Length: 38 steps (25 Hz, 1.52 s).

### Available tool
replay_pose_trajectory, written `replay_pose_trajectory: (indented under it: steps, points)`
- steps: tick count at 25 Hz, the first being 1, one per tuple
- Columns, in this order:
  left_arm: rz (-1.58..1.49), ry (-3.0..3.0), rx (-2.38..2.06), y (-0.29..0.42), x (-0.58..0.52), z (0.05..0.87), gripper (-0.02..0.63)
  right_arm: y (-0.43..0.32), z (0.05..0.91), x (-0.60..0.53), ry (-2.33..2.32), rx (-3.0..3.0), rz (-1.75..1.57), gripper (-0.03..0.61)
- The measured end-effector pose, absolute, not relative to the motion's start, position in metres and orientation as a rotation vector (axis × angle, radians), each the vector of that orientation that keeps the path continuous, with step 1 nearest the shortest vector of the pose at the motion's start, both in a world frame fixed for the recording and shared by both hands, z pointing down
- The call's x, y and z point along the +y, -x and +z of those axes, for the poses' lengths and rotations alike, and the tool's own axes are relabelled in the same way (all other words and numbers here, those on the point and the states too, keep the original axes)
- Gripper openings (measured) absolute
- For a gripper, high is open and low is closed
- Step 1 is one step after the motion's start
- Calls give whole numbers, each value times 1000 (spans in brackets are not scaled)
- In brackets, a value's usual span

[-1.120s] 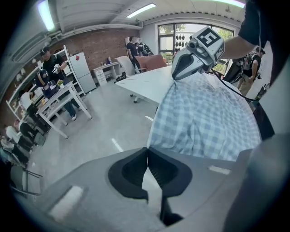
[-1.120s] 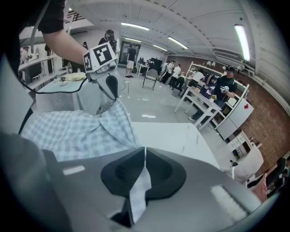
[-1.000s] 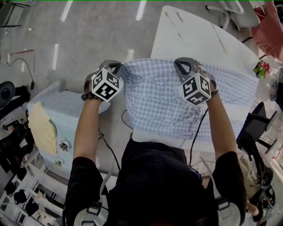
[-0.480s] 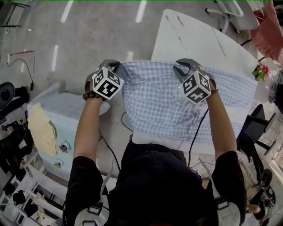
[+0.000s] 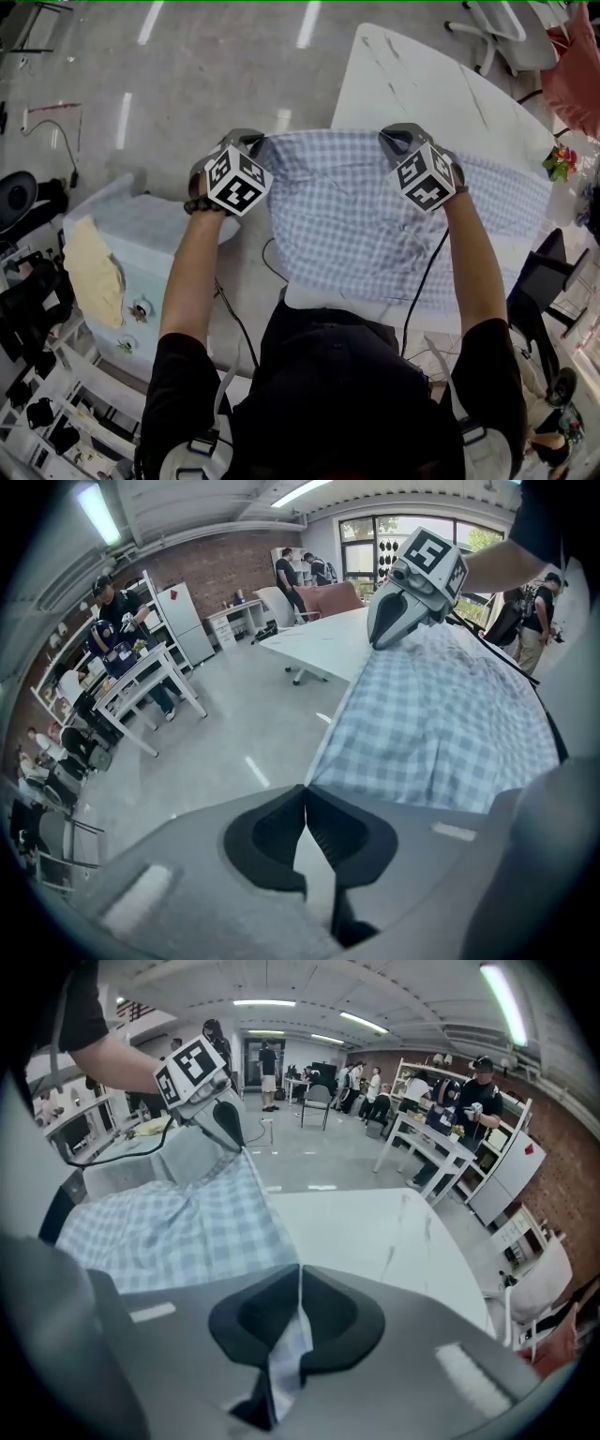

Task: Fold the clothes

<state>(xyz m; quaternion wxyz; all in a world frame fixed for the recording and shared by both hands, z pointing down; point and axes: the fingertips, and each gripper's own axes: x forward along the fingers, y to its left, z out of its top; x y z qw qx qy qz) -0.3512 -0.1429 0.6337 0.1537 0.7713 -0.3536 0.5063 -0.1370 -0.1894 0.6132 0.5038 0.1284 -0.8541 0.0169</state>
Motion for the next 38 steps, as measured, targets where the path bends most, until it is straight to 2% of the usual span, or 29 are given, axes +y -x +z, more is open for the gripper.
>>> replay_pose_trajectory:
  steps: [12, 16, 17, 19, 22, 29, 38]
  points:
    - [1468, -2187, -1078, 347, -163, 652, 11, 134, 620, -233, -534, -2000, -186, 14]
    - [1433, -2176, -1062, 341, -159, 658, 15, 137, 620, -229, -544, -2013, -150, 21]
    - [1429, -2178, -1052, 338, -156, 660, 22, 137, 619, -226, -542, -2024, -135, 48]
    - [1416, -2185, -1029, 334, -150, 662, 102, 136, 616, -221, -532, -2044, -92, 110]
    - [1396, -2194, -1030, 334, -146, 656, 110, 135, 610, -214, -516, -2062, -50, 164]
    - [1342, -2220, -1005, 324, -118, 642, 109, 125, 586, -188, -563, -2082, -70, 164]
    - [1328, -2259, -936, 299, -27, 636, 100, 94, 568, -97, -627, -2089, -38, 164]
